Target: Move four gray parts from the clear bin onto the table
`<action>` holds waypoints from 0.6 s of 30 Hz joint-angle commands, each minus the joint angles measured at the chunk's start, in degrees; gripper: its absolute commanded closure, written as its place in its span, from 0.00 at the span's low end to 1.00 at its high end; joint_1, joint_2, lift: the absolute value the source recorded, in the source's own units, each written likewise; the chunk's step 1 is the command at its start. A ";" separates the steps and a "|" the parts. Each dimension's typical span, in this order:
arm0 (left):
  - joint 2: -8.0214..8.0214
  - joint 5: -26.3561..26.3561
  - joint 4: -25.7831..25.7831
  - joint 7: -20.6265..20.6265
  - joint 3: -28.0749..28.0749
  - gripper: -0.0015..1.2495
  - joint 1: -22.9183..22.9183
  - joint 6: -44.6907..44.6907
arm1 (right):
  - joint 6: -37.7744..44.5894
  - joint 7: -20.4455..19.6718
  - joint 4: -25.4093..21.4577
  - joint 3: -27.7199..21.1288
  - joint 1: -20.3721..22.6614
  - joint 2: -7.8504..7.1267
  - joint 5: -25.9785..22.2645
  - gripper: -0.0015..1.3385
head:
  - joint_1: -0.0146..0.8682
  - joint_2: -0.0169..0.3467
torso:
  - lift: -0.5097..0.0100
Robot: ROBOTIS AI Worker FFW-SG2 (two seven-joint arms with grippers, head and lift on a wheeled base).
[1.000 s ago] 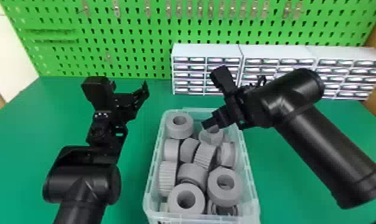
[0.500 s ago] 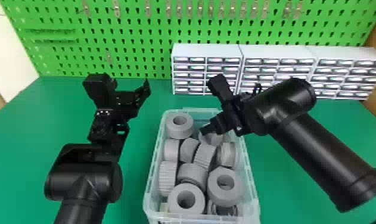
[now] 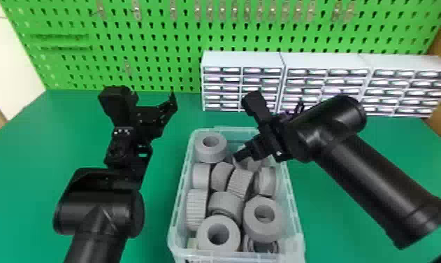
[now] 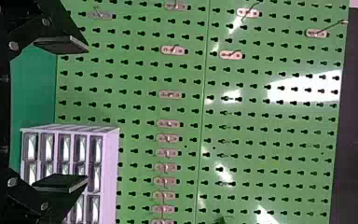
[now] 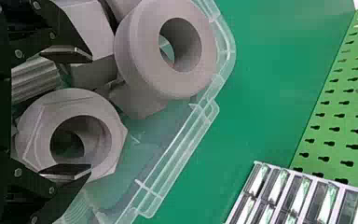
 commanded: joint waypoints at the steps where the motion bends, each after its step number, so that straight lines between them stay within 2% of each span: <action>1: 0.00 0.00 0.00 0.00 0.00 0.23 -0.08 0.00 | -1.73 0.23 0.99 1.35 -0.17 0.09 -1.35 0.32 | 0.80 0.24 | 0.88; 18: 0.00 0.09 0.09 0.00 -0.18 0.23 -0.25 0.00 | -3.49 0.58 3.46 3.02 0.09 0.00 -1.71 0.32 | 0.80 0.24 | 0.88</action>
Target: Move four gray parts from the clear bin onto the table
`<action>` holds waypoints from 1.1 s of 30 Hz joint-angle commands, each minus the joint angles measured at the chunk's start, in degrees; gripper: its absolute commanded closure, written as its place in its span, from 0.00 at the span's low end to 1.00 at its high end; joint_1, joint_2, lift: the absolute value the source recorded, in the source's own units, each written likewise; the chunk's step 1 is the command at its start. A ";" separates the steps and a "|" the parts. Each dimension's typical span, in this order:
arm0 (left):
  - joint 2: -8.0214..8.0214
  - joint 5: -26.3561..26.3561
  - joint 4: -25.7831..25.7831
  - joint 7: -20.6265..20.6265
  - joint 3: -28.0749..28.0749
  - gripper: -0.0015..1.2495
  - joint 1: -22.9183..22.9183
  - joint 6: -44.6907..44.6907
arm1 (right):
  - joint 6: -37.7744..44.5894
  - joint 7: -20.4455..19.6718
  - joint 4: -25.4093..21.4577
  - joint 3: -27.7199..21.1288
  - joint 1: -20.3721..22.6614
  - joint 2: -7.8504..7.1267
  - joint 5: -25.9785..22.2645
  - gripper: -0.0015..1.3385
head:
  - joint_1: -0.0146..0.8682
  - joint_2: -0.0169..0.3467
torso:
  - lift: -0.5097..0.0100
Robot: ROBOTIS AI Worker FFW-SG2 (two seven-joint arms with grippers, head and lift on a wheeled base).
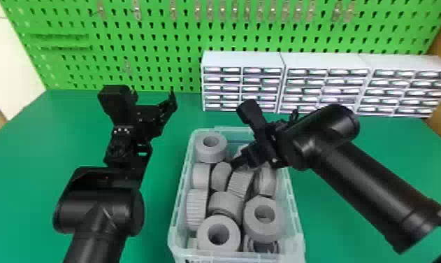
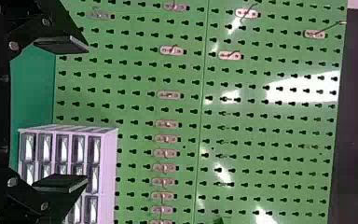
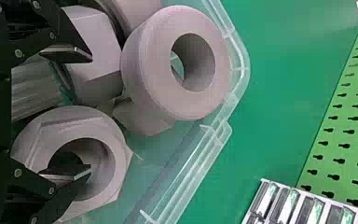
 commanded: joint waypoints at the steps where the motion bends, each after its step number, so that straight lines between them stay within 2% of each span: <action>1: 0.00 0.01 0.07 -0.01 -0.21 0.23 0.01 0.00 | -0.09 0.00 0.74 -0.19 0.21 -0.09 0.35 0.32 | 0.80 0.24 | 0.88; 6: 0.00 0.18 0.07 -0.01 -0.21 0.23 0.01 -0.09 | -0.09 0.00 1.18 -0.28 0.21 -0.09 0.61 0.34 | 0.80 0.24 | 0.88; 10: 0.00 0.18 0.07 -0.01 -0.21 0.23 0.01 -0.09 | 0.00 0.00 1.18 -0.63 0.30 0.00 0.70 0.44 | 0.80 0.24 | 0.88; 20: 0.00 0.36 0.07 -0.01 -0.03 0.23 0.19 -0.09 | 1.14 -0.09 1.18 -0.81 0.30 0.09 0.96 0.52 | 0.80 0.24 | 0.88; 25: 0.00 0.45 0.07 -0.01 0.14 0.23 0.19 -0.09 | 1.93 -0.09 1.01 -0.81 0.21 0.26 1.14 0.63 | 0.80 0.24 | 0.88; 33: 0.00 0.71 0.07 -0.01 0.32 0.23 0.54 -0.09 | 3.25 -0.09 0.13 -1.16 0.21 0.18 0.88 0.72 | 0.80 0.24 | 0.88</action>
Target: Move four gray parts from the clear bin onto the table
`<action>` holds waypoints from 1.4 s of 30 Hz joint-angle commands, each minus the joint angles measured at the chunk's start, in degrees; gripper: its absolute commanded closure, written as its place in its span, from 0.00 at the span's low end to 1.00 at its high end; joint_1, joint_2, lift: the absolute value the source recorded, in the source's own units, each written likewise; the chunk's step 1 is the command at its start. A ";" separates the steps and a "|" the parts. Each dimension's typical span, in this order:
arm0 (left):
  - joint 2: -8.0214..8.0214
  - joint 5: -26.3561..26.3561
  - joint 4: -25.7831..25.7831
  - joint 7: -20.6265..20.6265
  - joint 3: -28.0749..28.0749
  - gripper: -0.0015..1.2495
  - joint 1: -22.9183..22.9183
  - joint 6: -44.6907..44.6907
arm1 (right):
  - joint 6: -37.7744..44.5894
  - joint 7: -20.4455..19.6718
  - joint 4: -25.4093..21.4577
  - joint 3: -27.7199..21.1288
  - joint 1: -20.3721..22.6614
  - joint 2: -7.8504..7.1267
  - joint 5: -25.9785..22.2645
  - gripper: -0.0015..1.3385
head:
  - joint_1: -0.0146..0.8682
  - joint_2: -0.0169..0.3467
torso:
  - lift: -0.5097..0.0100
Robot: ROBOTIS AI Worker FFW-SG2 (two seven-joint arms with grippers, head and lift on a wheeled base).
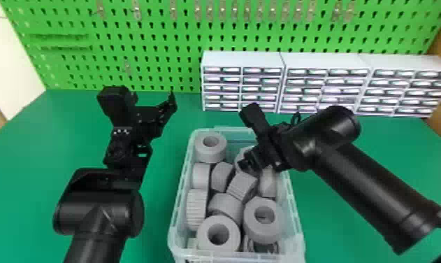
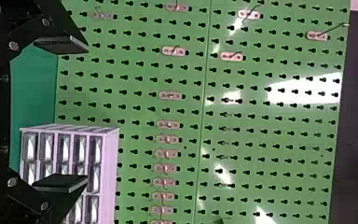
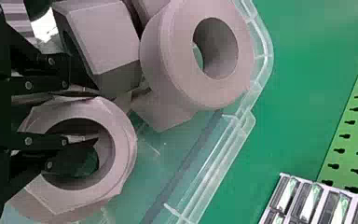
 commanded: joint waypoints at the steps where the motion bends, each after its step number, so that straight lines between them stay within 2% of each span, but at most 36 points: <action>1: 0.00 0.16 0.00 0.07 0.20 0.23 0.30 0.00 | 0.93 0.01 -0.65 -0.26 -0.01 -0.09 -0.13 0.73 | 0.80 0.24 | 0.88; 22: 0.26 0.25 0.00 -0.02 0.55 0.23 0.74 -0.09 | 4.44 0.01 -5.83 -0.53 -0.54 0.00 -0.13 0.74 | 0.80 0.24 | 0.88; 42: 0.53 0.43 0.00 -0.02 0.47 0.23 0.83 -0.26 | 10.60 0.01 -14.97 -6.68 -0.27 -0.26 2.33 0.74 | 0.80 0.24 | 0.88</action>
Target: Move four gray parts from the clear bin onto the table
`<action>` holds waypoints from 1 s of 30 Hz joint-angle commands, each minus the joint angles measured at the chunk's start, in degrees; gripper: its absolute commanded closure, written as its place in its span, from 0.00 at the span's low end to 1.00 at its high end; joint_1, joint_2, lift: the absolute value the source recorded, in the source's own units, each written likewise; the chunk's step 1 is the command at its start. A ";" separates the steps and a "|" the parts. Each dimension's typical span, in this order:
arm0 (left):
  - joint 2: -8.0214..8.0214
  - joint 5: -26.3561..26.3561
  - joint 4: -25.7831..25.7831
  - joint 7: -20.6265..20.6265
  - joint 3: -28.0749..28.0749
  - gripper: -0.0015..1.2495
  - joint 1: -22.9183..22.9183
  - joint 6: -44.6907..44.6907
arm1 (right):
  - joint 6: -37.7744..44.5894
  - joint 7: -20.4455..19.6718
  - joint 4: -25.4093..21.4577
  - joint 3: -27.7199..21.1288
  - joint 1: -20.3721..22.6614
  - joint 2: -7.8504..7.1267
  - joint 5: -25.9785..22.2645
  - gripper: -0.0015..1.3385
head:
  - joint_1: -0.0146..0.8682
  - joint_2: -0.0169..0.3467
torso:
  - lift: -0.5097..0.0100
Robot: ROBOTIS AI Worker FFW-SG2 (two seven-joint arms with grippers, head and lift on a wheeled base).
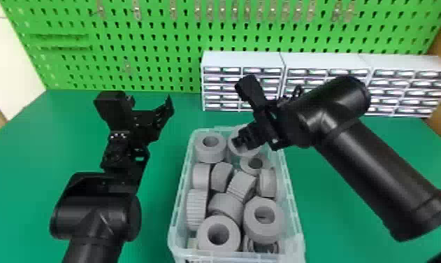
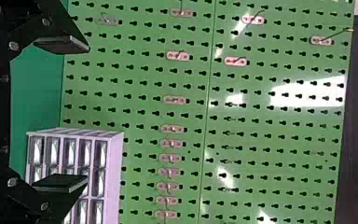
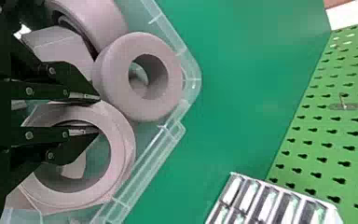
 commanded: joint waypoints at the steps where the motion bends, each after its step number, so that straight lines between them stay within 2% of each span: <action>1: 0.03 0.01 0.00 0.00 0.01 0.23 0.09 0.00 | 2.46 0.06 -2.83 -2.15 0.21 -0.09 0.80 0.74 | 0.80 0.24 | 0.88; 11: 0.21 0.10 -0.18 0.00 0.09 0.23 0.52 0.00 | 7.56 -0.03 -9.07 -6.63 0.82 -0.26 3.88 0.74 | 0.80 0.24 | 0.88; 15: 0.30 0.10 -0.18 0.08 0.18 0.23 0.88 0.00 | 9.32 -0.03 -11.36 -7.86 1.17 -0.26 6.51 0.74 | 0.80 0.24 | 0.88; 30: 0.30 0.18 -0.70 0.08 0.36 0.23 1.67 0.00 | 13.62 0.06 -15.93 -13.75 3.02 -0.88 10.20 0.74 | 0.80 0.24 | 0.88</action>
